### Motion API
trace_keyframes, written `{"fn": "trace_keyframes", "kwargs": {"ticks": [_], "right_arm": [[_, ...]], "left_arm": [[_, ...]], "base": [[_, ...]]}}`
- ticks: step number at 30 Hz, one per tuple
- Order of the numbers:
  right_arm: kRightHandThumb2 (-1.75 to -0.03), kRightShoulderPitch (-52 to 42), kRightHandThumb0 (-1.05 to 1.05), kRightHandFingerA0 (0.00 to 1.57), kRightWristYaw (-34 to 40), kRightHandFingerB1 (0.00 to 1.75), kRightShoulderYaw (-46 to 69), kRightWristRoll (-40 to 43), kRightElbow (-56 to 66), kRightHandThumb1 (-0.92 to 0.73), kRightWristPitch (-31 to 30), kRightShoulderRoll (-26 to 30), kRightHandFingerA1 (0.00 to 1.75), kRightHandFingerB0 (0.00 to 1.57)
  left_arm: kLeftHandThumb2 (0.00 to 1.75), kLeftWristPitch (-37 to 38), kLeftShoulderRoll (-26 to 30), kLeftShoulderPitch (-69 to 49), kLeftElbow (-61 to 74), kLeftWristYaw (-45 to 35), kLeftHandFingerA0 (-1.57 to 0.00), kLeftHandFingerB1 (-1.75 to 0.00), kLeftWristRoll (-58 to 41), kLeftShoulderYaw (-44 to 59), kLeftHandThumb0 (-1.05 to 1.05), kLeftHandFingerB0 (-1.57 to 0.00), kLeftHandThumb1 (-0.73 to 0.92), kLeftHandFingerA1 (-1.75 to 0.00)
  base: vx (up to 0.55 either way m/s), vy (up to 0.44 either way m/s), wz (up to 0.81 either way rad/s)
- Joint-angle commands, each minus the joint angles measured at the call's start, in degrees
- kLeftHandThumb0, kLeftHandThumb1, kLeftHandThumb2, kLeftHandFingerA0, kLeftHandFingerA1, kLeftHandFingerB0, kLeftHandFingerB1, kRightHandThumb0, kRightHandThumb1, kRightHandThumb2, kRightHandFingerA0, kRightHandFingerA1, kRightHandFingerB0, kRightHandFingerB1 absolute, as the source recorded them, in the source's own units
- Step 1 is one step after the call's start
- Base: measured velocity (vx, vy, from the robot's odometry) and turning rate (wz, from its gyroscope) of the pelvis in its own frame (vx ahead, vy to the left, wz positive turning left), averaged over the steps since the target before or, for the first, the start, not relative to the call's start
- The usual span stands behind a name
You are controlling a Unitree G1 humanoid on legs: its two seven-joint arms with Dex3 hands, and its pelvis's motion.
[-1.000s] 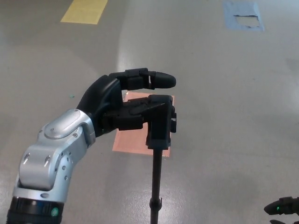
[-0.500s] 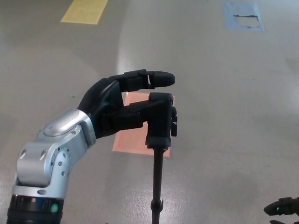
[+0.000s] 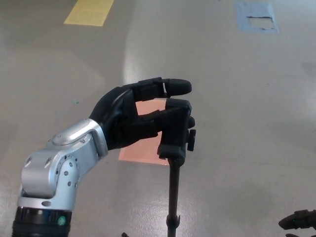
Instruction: The robot uses its left hand to grab the top of a phone stand kept on the floor and rotates it anti-clockwise
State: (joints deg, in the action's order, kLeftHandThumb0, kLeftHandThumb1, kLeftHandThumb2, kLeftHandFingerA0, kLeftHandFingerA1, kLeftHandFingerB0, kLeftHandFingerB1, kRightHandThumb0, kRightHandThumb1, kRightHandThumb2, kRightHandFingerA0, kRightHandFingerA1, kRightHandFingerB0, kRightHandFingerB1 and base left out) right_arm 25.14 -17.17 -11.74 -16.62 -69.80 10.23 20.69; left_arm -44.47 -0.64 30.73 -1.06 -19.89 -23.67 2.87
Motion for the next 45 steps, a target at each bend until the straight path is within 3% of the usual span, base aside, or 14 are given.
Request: {"fn": "trace_keyframes", "kwargs": {"ticks": [1,2,3,5,6,7,13,14,19,20,23,27,29,45], "right_arm": [[-0.94,-0.97,-0.55,0.57,-1.72,0.48,-0.47,-0.51,-0.68,-0.68,-1.12,0.98,0.6,0.33],[-0.65,-0.97,-0.5,0.65,-1.8,0.34,-0.52,-0.49,-0.65,-0.81,-1.13,0.99,0.47,0.38],[-0.94,-0.81,-0.54,0.57,-1.76,0.47,-0.6,-0.57,-0.64,-0.68,-1.19,0.98,0.6,0.32],[-0.94,-0.62,-0.54,0.57,-1.68,0.47,-0.7,-0.66,-0.64,-0.68,-1.27,0.96,0.6,0.32],[-0.65,-0.51,-0.51,0.65,-1.67,0.34,-0.72,-0.68,-0.68,-0.82,-1.37,0.94,0.47,0.38],[-0.95,-0.35,-0.55,0.58,-1.64,0.48,-0.76,-0.71,-0.76,-0.68,-1.67,0.9,0.6,0.33],[-0.94,0.06,-0.55,0.58,-1.29,0.47,-1.08,-1.1,-0.66,-0.68,-2.21,0.83,0.59,0.33],[-0.65,0.21,-0.5,0.66,-1.33,0.34,-1.07,-1.09,-0.64,-0.82,-2.34,0.83,0.46,0.38],[-0.94,0.54,-0.55,0.58,-1.51,0.48,-1.06,-1.14,-0.51,-0.68,-2.22,1.01,0.6,0.32],[-0.69,0.54,-0.54,0.64,-1.65,0.36,-0.95,-1.03,-0.47,-0.74,-2.16,1.02,0.51,0.34],[-0.69,0.65,-0.54,0.65,-1.87,0.36,-0.58,-0.73,-0.43,-0.74,-2.26,0.95,0.51,0.35],[-0.69,0.88,-0.54,0.65,-1.96,0.36,-0.68,-0.94,-0.29,-0.74,-2.04,1.01,0.51,0.35],[-0.69,1.02,-0.54,0.65,-2.25,0.36,-0.62,-0.88,-0.36,-0.72,-2.13,1.0,0.54,0.35],[-0.64,2.26,-0.5,0.65,-3.57,0.34,-1.25,-1.56,-0.68,-0.8,-2.8,1.29,0.5,0.38]], "left_arm": [[0.6,-15.69,1.11,-6.32,-4.19,3.95,-0.91,-0.59,0.66,-3.06,-0.16,-0.78,0.7,-0.79],[0.6,-15.51,1.2,-6.47,-4.19,4.08,-0.9,-0.59,0.62,-3.21,-0.16,-0.78,0.69,-0.78],[0.6,-15.58,1.24,-6.37,-4.27,4.24,-0.9,-0.59,0.56,-3.11,-0.16,-0.78,0.7,-0.79],[0.6,-15.72,1.32,-6.23,-4.37,4.49,-0.9,-0.59,0.35,-3.0,-0.16,-0.78,0.7,-0.79],[0.6,-15.75,1.39,-6.18,-4.46,4.56,-0.92,-0.58,0.27,-3.05,-0.18,-0.78,0.7,-0.8],[0.61,-15.82,1.43,-6.17,-4.56,4.83,-0.92,-0.58,0.13,-3.16,-0.18,-0.77,0.7,-0.81],[0.6,-16.04,1.35,-6.08,-4.25,5.87,-0.91,-0.58,-0.18,-3.31,-0.17,-0.76,0.69,-0.81],[0.6,-15.93,1.39,-5.99,-4.28,5.88,-0.9,-0.58,-0.32,-3.31,-0.16,-0.77,0.69,-0.81],[0.6,-15.2,1.57,-5.82,-4.47,6.1,-0.93,-0.57,-0.58,-3.55,-0.17,-0.77,0.69,-0.82],[0.6,-14.03,1.78,-6.09,-4.52,5.5,-0.91,-0.54,-0.54,-3.87,-0.21,-0.73,0.69,-0.75],[0.6,-11.22,2.03,-6.76,-4.53,4.63,-0.89,-0.5,-0.65,-4.29,-0.23,-0.72,0.69,-0.68],[0.6,-2.91,1.24,-9.54,-2.69,4.04,-0.65,-0.38,0.04,-5.0,-0.29,-0.49,0.69,-0.49],[0.74,1.11,0.4,-11.04,-2.25,2.83,-0.1,-0.3,-0.6,-4.85,-0.63,-0.05,0.46,-0.4],[0.91,13.4,4.18,-12.74,-3.17,-3.19,0.0,-0.12,2.01,-9.04,-0.79,0.0,0.51,-0.21]], "base": [[0.0,0.0,0.0],[0.0,0.0,0.0],[0.0,0.0,0.0],[0.0,0.0,0.0],[0.0,0.0,0.0],[0.0,0.0,0.0],[0.0,0.0,0.0],[0.0,0.0,0.0],[0.0,0.0,0.0],[0.0,0.0,0.0],[0.0,0.0,0.0],[0.0,0.0,0.0],[0.0,0.0,0.0],[0.0,0.0,0.0]]}}
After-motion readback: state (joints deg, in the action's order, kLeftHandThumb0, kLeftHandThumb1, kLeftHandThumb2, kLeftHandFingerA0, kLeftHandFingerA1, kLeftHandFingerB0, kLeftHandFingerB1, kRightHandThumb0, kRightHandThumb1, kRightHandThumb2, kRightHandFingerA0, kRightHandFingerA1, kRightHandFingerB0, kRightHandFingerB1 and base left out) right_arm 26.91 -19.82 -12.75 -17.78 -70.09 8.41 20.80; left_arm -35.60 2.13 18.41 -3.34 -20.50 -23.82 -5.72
